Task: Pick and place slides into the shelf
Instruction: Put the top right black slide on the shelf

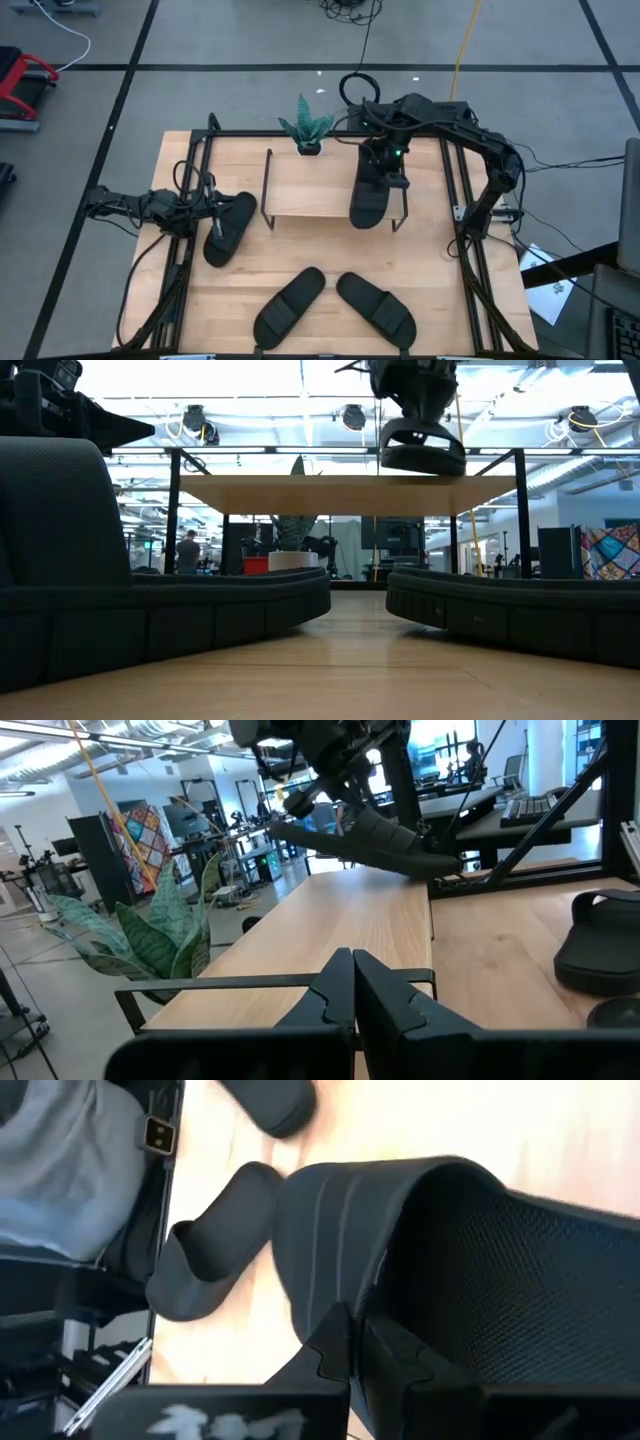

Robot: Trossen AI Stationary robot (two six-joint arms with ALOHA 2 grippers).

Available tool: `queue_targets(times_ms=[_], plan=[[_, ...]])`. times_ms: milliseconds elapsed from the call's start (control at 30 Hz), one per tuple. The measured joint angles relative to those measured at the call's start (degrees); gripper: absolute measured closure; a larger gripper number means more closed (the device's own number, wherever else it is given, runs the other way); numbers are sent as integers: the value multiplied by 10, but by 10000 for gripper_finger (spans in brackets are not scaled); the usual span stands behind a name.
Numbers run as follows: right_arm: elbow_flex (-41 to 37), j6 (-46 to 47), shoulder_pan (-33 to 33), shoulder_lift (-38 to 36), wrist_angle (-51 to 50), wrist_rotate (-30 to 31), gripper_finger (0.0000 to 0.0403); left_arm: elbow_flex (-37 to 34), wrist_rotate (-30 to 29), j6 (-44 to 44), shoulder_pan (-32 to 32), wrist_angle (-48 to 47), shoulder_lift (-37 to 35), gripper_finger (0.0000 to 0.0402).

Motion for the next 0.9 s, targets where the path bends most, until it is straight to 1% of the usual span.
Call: queue_targets(times_ms=[133, 300, 400, 567, 900], plan=[[-18, 4, -14, 0, 2, 26, 403, 0, 0, 0, 0, 0, 0, 401], [-46, -7, -27, 0, -1, 32, 403, 0, 0, 0, 0, 0, 0, 401], [-58, -8, -28, -1, -2, 60, 402, 0, 0, 0, 0, 0, 0, 401], [-67, -32, -26, -2, 8, 93, 384, 0, 0, 2, 0, 0, 0, 401], [-68, -84, -8, -4, 44, 185, 344, 0, 0, 1, 0, -12, 0, 401]])
